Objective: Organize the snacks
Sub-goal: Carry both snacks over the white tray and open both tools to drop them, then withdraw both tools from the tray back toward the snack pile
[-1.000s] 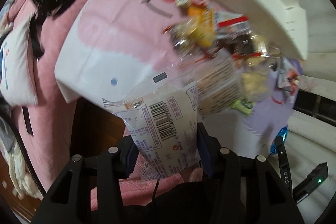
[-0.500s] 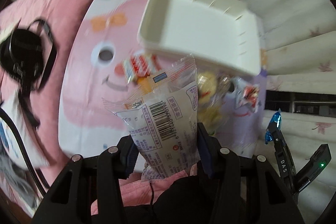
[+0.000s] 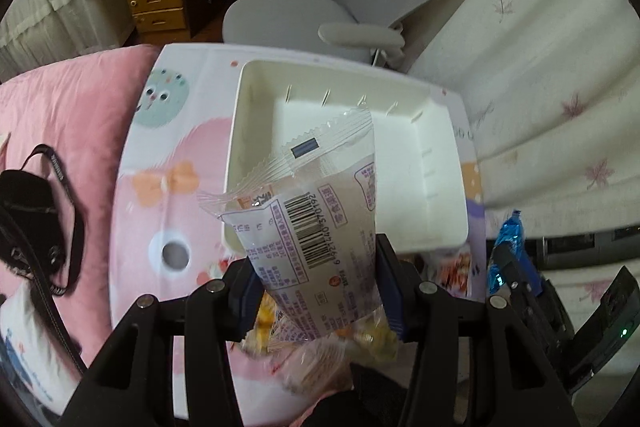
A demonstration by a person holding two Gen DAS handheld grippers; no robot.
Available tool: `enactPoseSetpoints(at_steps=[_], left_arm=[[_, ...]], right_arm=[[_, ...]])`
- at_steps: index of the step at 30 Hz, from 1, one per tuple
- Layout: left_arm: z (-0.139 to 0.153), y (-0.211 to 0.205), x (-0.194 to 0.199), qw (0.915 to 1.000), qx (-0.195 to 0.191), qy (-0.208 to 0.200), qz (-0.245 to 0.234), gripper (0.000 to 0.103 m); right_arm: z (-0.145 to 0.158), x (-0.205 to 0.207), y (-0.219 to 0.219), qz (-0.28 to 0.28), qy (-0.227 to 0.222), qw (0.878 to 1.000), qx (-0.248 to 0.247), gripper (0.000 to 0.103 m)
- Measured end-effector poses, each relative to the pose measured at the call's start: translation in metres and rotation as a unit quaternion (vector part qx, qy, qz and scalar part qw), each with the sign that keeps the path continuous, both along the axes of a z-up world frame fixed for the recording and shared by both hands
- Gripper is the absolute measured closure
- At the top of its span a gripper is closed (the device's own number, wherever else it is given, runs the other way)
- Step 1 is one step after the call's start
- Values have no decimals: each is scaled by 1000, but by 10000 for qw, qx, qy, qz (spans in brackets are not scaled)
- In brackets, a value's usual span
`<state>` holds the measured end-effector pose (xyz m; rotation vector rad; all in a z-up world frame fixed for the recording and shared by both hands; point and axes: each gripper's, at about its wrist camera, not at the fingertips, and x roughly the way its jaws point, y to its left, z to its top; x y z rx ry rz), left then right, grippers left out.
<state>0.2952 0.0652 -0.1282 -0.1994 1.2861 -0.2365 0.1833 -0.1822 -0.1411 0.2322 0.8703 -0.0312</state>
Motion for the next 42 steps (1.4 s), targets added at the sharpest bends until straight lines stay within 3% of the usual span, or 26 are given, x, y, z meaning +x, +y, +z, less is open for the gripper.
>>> enactPoseSetpoints(at_steps=[9,11,12,13,14,16,22,31,42], left_arm=[[-22,-5,40,9987,-482,-116,-101,54],[-27,-3,46,9988,-475,-79,-39,47],[-30,-2,49,9989,-458,-51,13,40],[-33,0,51,9991,-422,-21,78,26],[-35,2,54,9993,-343,-2,160,23],[-37,5,54,9995,-258,17,188,23],[-52,13,55,9987,-188,338,342,23],[-47,14,21,9996,-108,103,239,23],[-36,14,-73,9994,-86,-290,189,23]], right_arm=[[-12,51,7,82,182,9998,51,72],[-13,59,9,89,245,9996,-69,71],[-14,63,9,93,281,9995,-114,69],[-14,67,10,96,325,9993,-150,60],[-15,71,10,69,365,9991,-183,53],[-17,74,10,-2,403,9990,-182,39],[-30,73,16,23,638,9979,-68,36],[-34,50,30,178,751,9969,147,36],[-37,-21,36,447,716,9960,287,35]])
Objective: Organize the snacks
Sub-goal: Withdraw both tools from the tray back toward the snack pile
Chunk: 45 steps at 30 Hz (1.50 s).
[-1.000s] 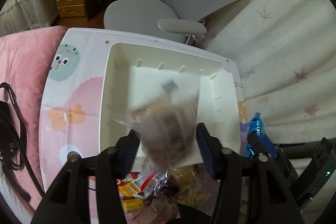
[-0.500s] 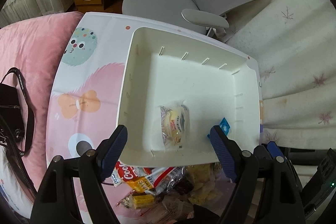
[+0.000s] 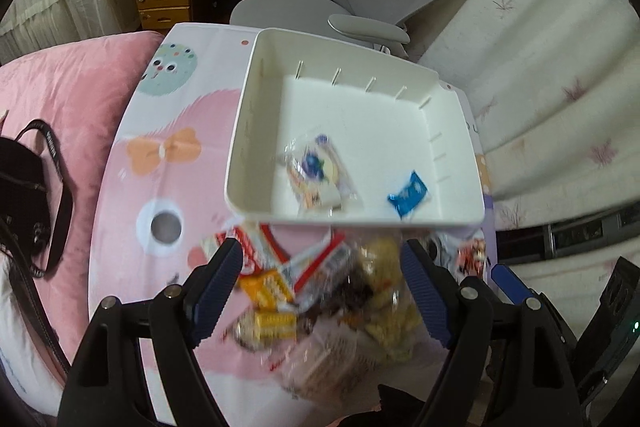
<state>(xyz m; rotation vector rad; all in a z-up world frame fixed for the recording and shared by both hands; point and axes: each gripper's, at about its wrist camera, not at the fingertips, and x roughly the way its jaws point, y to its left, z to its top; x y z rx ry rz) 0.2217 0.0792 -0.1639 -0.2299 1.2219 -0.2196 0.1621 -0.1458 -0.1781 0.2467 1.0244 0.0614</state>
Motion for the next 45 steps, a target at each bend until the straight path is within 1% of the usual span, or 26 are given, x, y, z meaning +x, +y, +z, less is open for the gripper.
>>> enactPoseSetpoints(at_steps=[4,9,13,19,22,25,29,32,38,42,45], left_arm=[[3,-1,-44,10000,2,-3,60,23],[9,-2,-101,9997,-17,-72,239,23],[17,0,-139,9989,77,-175,417,23],[33,7,-184,9969,296,-384,621,23],[39,15,-198,9957,355,-443,727,23],[47,23,-206,9938,482,-529,856,23],[55,31,-211,9918,500,-661,968,23],[55,36,-213,9916,512,-691,961,23],[44,53,-210,9939,490,-494,858,23],[39,70,-203,9951,513,-367,763,23],[36,84,-196,9963,545,-291,596,23]], right_arm=[[6,-32,-4,24,-5,10000,45,35],[20,-67,-9,122,-200,9997,91,32],[24,-88,-13,228,-248,9992,206,30],[29,-116,-14,397,-347,9978,396,24],[28,-123,-14,392,-338,9974,507,24],[28,-126,-15,379,-300,9972,563,24],[28,-130,-17,407,-288,9971,577,24],[28,-134,-19,359,-243,9973,591,24],[22,-140,-17,132,-83,9982,580,24],[13,-141,-8,-118,151,9981,588,24],[8,-142,1,-280,245,9973,633,24]])
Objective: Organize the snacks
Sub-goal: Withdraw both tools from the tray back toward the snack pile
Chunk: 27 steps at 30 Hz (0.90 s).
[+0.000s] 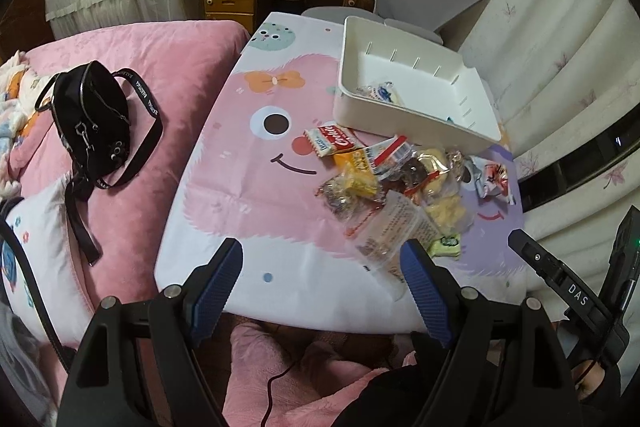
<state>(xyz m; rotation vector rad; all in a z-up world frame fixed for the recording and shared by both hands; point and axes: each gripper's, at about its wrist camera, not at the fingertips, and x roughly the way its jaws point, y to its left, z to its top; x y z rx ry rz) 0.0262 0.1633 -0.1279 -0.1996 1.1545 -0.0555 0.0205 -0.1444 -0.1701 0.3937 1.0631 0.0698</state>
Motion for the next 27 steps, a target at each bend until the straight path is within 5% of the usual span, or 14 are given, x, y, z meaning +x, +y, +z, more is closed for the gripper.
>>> enactPoseSetpoints(at_steps=[12,27], left_arm=[[-10,46,53,9930,301,373,-1080,23],[-47,26,107,9483,708,410,-3067,23]], right_arm=[[-25,-5,49,-1121,366,9926,292,24],[-55,-23,98,-2337,602,9704,-116,24]])
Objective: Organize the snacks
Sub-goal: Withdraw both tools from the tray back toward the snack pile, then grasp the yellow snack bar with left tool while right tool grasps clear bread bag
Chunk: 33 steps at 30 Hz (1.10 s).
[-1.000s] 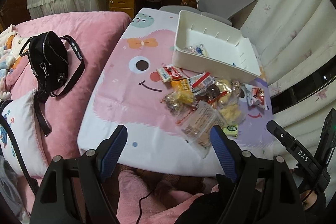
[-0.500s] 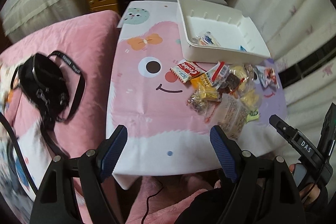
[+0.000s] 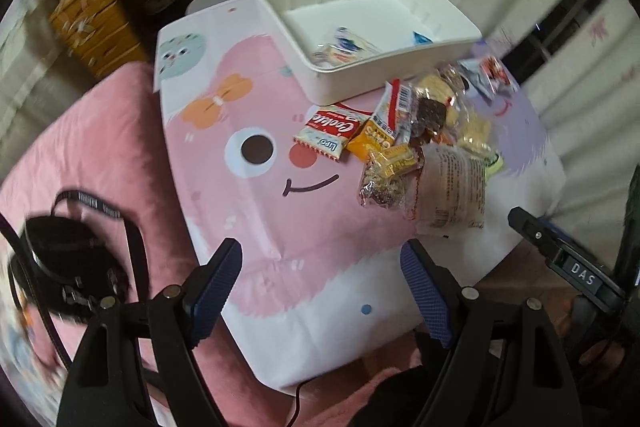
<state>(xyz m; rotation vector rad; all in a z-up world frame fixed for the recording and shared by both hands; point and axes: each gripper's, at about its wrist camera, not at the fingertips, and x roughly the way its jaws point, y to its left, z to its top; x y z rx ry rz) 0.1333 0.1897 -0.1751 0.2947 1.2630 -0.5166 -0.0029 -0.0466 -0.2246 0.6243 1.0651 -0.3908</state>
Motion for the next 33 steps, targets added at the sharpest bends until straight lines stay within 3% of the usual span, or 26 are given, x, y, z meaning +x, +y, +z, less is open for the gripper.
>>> enactPoseSetpoints(at_steps=[4,8,17,22,33], left_arm=[[-9,-19,2,9983,161,-125,-544,22],[-22,-37,9,9950,246,152,-955,22],[-47,-78,32,9894,549,579,-1214,17],[-65,-105,42,9843,802,624,-1446,17],[-109,-149,64,9753,927,935,-1773,17]], right_arm=[[-4,-5,5,24,9,9998,-217,24],[-10,-6,8,126,-12,9993,-340,24],[-30,13,3,402,-24,9988,-288,24],[-47,30,-2,555,147,9982,-157,24],[-77,60,-10,831,606,9945,208,24]])
